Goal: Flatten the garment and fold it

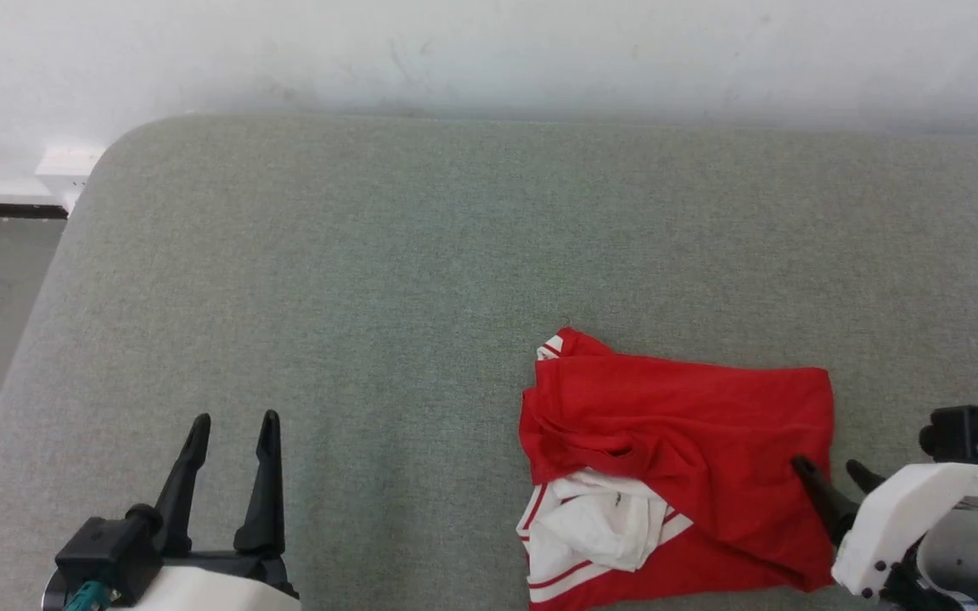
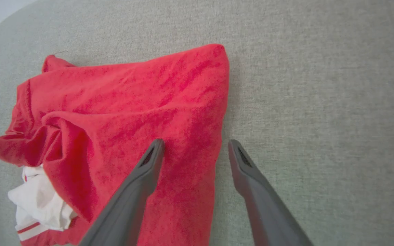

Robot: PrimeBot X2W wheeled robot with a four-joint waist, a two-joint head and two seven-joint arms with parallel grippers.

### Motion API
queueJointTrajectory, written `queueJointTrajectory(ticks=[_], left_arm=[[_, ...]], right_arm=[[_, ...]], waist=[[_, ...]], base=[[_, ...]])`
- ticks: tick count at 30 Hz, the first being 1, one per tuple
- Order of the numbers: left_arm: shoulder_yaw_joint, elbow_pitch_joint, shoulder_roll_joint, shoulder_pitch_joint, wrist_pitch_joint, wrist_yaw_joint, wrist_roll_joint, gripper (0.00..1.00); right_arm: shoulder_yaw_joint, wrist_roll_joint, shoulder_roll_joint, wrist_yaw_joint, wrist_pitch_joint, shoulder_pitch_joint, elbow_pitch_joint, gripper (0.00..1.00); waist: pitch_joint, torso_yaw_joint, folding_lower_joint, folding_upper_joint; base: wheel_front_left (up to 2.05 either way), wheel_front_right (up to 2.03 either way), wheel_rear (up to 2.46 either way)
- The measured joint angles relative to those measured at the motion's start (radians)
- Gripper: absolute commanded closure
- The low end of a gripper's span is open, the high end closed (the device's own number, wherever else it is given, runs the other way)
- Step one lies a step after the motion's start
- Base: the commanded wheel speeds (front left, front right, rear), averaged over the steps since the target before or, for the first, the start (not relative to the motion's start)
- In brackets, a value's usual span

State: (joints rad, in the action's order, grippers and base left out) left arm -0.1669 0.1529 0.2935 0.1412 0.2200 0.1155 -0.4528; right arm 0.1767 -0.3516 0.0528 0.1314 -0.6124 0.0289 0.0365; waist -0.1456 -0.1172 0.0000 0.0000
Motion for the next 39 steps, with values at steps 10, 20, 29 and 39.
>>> queueJointTrajectory(ticks=[10, 20, 29, 39], left_arm=[[-0.009, 0.012, 0.008, -0.001, -0.01, 0.004, 0.005, 0.0], [-0.018, 0.013, 0.012, -0.006, -0.01, 0.009, 0.006, 0.0], [-0.047, 0.031, 0.015, -0.037, -0.007, 0.005, 0.025, 0.0], [-0.067, 0.036, 0.017, -0.058, -0.008, -0.002, 0.032, 0.0]], right_arm=[[0.018, 0.017, 0.0, 0.0, 0.026, -0.081, -0.192, 0.0], [0.01, 0.004, 0.006, 0.0, 0.026, -0.126, -0.252, 1.0], [-0.067, 0.082, 0.016, 0.0, 0.013, -0.144, -0.164, 1.0], [-0.189, 0.093, 0.168, 0.0, -0.034, -0.239, -0.1, 1.0]], waist=[[-0.008, -0.038, 0.0, 0.0], [-0.011, -0.052, 0.0, 0.0], [-0.011, 0.002, 0.0001, 0.0], [-0.016, 0.113, 0.0001, 0.0]], base=[[0.0, 0.0, 0.0], [0.0, 0.0, 0.0], [0.0, 0.0, 0.0], [0.0, 0.0, 0.0]])
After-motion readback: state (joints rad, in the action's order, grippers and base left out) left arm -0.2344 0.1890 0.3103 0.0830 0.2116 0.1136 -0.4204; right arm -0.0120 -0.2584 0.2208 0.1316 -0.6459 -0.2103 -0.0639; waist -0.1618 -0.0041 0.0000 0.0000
